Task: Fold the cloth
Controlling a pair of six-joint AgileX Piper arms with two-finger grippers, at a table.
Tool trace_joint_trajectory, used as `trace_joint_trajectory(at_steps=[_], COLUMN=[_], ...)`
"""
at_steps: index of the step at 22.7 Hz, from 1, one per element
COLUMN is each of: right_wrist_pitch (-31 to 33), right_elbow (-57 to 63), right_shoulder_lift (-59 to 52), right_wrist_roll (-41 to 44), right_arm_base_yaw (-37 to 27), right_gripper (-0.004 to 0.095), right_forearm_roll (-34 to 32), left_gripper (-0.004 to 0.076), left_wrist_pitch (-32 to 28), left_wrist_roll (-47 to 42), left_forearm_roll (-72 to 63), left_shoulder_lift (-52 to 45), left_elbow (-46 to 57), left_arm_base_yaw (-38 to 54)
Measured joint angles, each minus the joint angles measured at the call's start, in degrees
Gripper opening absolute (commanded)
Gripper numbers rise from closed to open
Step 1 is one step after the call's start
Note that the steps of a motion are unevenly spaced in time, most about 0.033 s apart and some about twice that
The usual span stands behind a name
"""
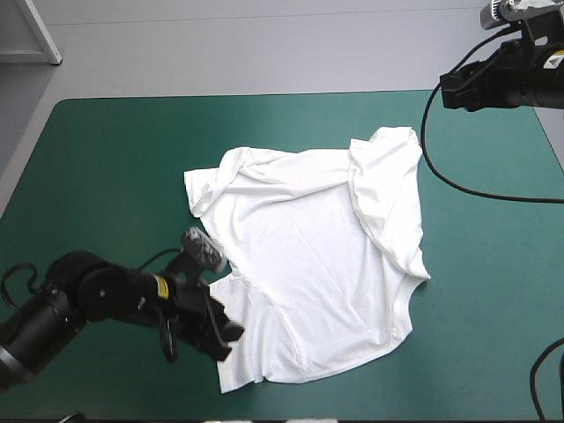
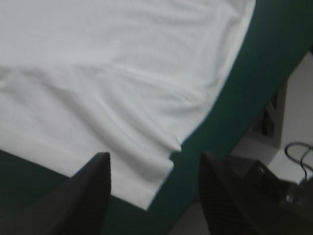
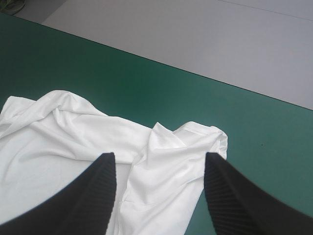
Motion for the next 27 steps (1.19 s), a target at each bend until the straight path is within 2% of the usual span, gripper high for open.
trace_joint_trajectory(at_steps=[2, 6, 10, 14, 17, 21, 22, 24, 27], right_wrist_pitch=[0.01, 0.19, 0.19, 0.19, 0.14, -0.46, -0.57, -0.67, -0.67], right_elbow=[0.00, 0.04, 0.06, 0.06, 0.06, 0.06, 0.06, 0.06, 0.06], right_shoulder_lift=[-0.35, -0.35, -0.35, -0.35, -0.35, -0.35, -0.35, -0.35, -0.35], right_wrist_roll=[0.18, 0.18, 0.19, 0.19, 0.19, 0.14, 0.14, 0.07, 0.03], right_arm_base_yaw=[0.00, 0.00, 0.00, 0.00, 0.00, 0.00, 0.00, 0.00, 0.00], right_gripper=[0.0508, 0.0509, 0.0509, 0.0509, 0.0509, 0.0509, 0.0508, 0.0508, 0.0508], right_forearm_roll=[0.07, 0.47, 2.24, 3.93, 4.03, 4.07, 4.15, 4.27, 4.27], left_gripper=[0.0394, 0.0396, 0.0396, 0.0396, 0.0398, 0.0391, 0.0374, 0.0285, 0.0019], left_wrist_pitch=[-1.87, -6.88, -11.91, -15.90, -18.40, -22.81, -23.75, -24.93, -25.99], left_wrist_roll=[-1.02, -0.83, -1.68, -3.55, -3.18, -2.53, -2.53, -2.91, -7.26], left_forearm_roll=[0.05, 3.22, 10.84, 17.88, 17.42, 16.49, 16.55, 17.31, 21.16], left_shoulder_lift=[-2.46, -2.84, -2.71, 3.23, 9.85, 12.07, 12.52, 13.45, 14.48], left_elbow=[8.26, 16.36, 17.37, 18.26, 18.40, 17.90, 17.84, 17.62, 17.20], left_arm_base_yaw=[-5.57, -13.84, -22.02, -23.44, -23.55, -23.62, -23.62, -23.62, -23.67])
